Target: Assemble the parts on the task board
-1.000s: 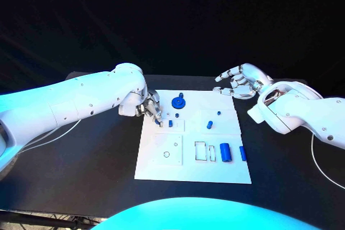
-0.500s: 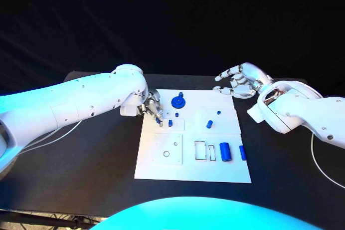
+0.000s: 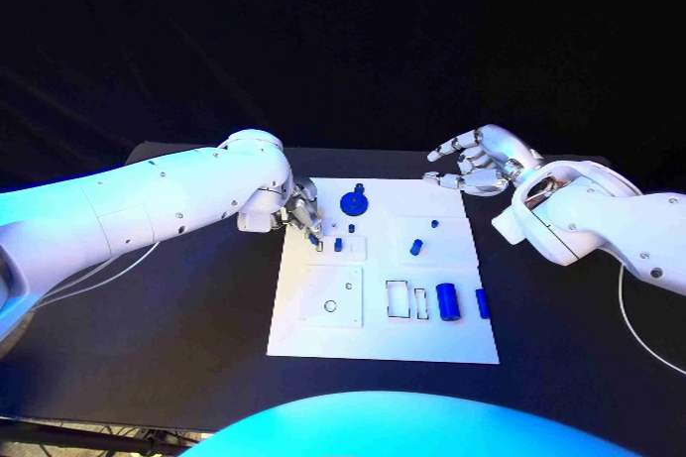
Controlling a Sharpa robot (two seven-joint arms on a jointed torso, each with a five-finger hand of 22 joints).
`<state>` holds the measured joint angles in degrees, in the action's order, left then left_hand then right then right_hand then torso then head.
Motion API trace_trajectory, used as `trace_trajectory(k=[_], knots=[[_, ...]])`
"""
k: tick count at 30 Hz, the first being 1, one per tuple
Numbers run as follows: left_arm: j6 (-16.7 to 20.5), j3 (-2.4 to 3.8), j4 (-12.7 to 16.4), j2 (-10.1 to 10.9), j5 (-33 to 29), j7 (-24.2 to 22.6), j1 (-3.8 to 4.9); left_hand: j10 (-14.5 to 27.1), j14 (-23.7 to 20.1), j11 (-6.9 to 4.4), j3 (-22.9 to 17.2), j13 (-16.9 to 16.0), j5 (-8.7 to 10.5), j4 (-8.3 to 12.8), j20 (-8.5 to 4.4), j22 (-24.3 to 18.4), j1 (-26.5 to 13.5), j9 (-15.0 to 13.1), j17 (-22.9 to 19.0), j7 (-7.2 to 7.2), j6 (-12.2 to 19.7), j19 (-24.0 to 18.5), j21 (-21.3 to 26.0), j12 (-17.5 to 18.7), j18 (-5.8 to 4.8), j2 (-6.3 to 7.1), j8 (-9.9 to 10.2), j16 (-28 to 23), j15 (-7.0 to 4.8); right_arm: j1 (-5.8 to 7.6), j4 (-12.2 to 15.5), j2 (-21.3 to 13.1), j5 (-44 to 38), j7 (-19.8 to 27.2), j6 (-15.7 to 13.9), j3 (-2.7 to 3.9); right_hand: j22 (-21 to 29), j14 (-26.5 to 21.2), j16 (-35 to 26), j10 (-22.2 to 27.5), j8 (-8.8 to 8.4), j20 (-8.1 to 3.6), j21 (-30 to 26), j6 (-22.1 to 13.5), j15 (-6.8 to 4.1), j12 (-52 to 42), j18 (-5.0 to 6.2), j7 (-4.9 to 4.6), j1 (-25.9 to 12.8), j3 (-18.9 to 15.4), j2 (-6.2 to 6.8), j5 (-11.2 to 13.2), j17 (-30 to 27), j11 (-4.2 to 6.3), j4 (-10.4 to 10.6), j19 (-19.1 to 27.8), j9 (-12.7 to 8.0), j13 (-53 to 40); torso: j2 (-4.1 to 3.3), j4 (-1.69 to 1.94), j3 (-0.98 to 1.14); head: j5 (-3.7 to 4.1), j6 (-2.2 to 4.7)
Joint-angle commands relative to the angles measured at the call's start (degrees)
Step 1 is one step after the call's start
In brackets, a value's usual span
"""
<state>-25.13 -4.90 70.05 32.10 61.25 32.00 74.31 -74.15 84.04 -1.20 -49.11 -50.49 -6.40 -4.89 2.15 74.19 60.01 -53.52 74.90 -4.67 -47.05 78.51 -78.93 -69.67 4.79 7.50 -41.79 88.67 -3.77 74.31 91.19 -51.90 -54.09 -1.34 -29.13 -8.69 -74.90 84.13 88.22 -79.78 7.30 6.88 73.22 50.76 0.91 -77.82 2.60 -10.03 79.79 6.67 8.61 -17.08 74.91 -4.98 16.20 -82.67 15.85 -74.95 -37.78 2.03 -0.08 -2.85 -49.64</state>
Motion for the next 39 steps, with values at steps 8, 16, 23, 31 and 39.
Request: trace_trajectory(k=[8,16,23,31,39], knots=[[0.3,0.36,1.25,1.8,-5.11,-0.04,-0.31,-0.16,5.26,0.0,-7.22,0.11,-0.21,6.78,-0.11,0.04,0.69,-0.16,12.86,1.58,-1.66,0.34,-0.2,0.26,-0.58,-0.08,-0.13,0.11,-0.56,-0.09,0.16,-0.1,-0.57,0.8,0.24,0.01,-6.72,4.6,-0.36,0.16,0.27,-0.39,-0.11,0.33,-0.32,0.0,1.03,0.21,0.0,0.05,0.25,0.0,9.72,0.09,0.23,0.07,-0.05,-2.98,0.02,0.06,0.04,0.08,0.06],[0.17,0.44,1.37,2.19,-8.13,-0.08,-0.31,-0.16,5.25,-0.02,-7.34,0.14,-0.21,6.84,-0.14,0.16,0.78,-0.22,12.85,1.6,-1.68,0.43,-0.29,0.3,-0.61,-0.13,-0.11,0.11,-0.58,-0.1,0.16,-0.12,-0.57,0.82,0.23,0.01,-6.72,4.6,-0.36,0.16,0.27,-0.39,-0.11,0.33,-0.32,0.0,1.03,0.21,0.0,0.05,0.25,0.0,9.72,0.09,0.23,0.07,-0.05,-2.98,-0.02,0.03,-0.01,0.05,0.09],[0.46,0.46,1.33,1.98,-9.11,-0.13,-0.33,-0.23,5.23,-0.02,-7.37,0.0,-0.2,6.86,-0.14,0.21,0.79,-0.23,12.77,1.6,-1.69,0.47,-0.32,0.23,-0.62,-0.14,-0.11,0.06,-0.59,-0.12,0.1,-0.06,-0.57,0.84,0.25,0.01,-6.72,4.6,-0.36,0.16,0.27,-0.39,-0.11,0.33,-0.32,0.0,1.03,0.21,0.0,0.05,0.25,0.0,9.72,0.09,0.23,0.07,-0.05,-2.98,-0.03,0.04,0.0,0.02,0.02],[1.71,0.47,1.36,1.52,-8.2,-0.36,-0.39,-0.33,5.22,-0.03,-7.43,-0.17,-0.17,6.89,-0.17,0.3,0.83,-0.28,12.74,1.6,-1.7,0.54,-0.39,0.14,-0.64,-0.16,-0.1,0.05,-0.61,-0.19,0.06,-0.02,-0.56,0.87,0.26,0.01,-6.72,4.6,-0.36,0.16,0.27,-0.39,-0.11,0.33,-0.32,0.0,1.03,0.21,0.0,0.05,0.25,0.0,9.72,0.09,0.23,0.07,-0.05,-2.98,0.0,0.05,0.0,0.01,-0.02],[1.49,0.48,1.47,1.23,-5.0,-0.5,-0.45,-0.31,5.22,-0.03,-7.44,-0.11,-0.16,6.9,-0.17,0.25,0.84,-0.29,12.75,1.6,-1.7,0.51,-0.35,0.17,-0.63,-0.15,-0.09,0.05,-0.61,-0.23,0.04,0.0,-0.56,0.88,0.37,0.01,-6.72,4.6,-0.36,0.16,0.27,-0.39,-0.11,0.33,-0.32,0.0,1.03,0.21,0.0,0.05,0.25,0.0,9.72,0.09,0.23,0.07,-0.05,-2.98,0.0,0.04,0.0,0.02,-0.08]])
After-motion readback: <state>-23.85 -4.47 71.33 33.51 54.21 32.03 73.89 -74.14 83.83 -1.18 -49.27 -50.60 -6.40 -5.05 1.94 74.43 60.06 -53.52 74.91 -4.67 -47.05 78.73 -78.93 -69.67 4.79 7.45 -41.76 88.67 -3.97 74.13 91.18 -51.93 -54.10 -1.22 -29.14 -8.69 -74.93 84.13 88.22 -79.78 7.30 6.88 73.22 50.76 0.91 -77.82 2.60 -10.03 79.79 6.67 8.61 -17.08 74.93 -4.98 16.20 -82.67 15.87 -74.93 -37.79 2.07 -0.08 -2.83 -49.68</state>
